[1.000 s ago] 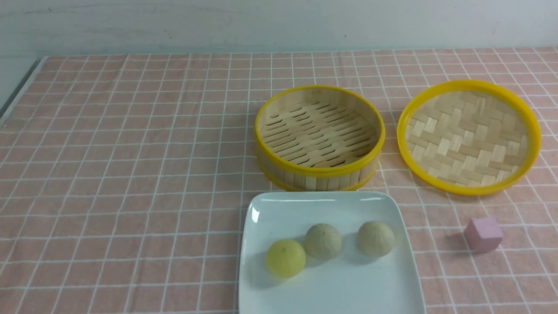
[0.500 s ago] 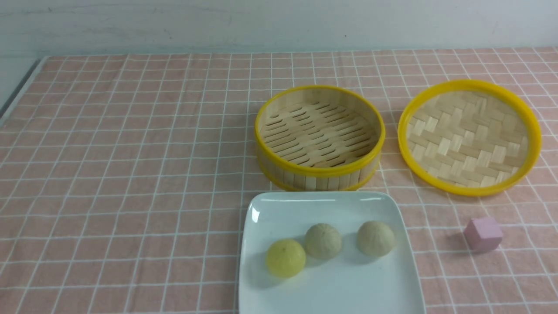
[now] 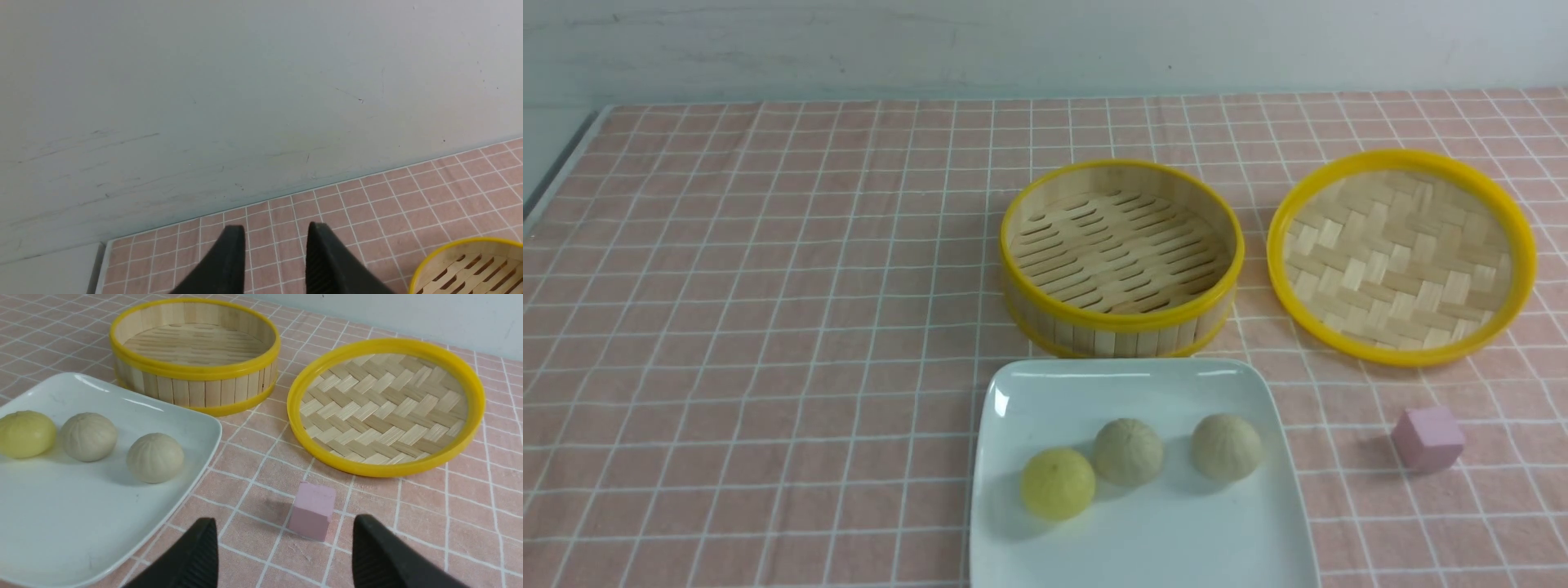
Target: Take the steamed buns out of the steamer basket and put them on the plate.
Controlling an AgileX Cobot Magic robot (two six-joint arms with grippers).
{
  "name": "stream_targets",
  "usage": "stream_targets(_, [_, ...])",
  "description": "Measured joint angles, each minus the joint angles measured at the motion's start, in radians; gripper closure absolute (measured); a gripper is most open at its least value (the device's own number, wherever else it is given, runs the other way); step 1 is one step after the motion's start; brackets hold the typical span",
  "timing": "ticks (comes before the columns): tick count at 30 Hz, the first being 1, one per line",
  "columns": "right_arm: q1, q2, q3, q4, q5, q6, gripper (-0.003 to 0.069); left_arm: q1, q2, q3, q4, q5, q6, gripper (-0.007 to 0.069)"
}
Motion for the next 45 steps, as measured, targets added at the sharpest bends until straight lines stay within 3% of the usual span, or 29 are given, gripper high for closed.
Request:
stream_targets(18, [0.0,0.0,0.015,0.005,0.004,0.0,0.0216,0.0,0.018,0.0,-0.01,-0.109,0.025,0.0386])
stream_targets(32, [0.0,0.0,0.017,0.007,0.007,0.001,0.0216,0.0,0.109,0.002,-0.334,-0.154,0.023,0.0384])
stream_targets(45, [0.0,0.0,0.017,0.008,0.007,0.001,0.0216,0.0,0.178,0.003,-0.275,-0.073,0.023,0.0384])
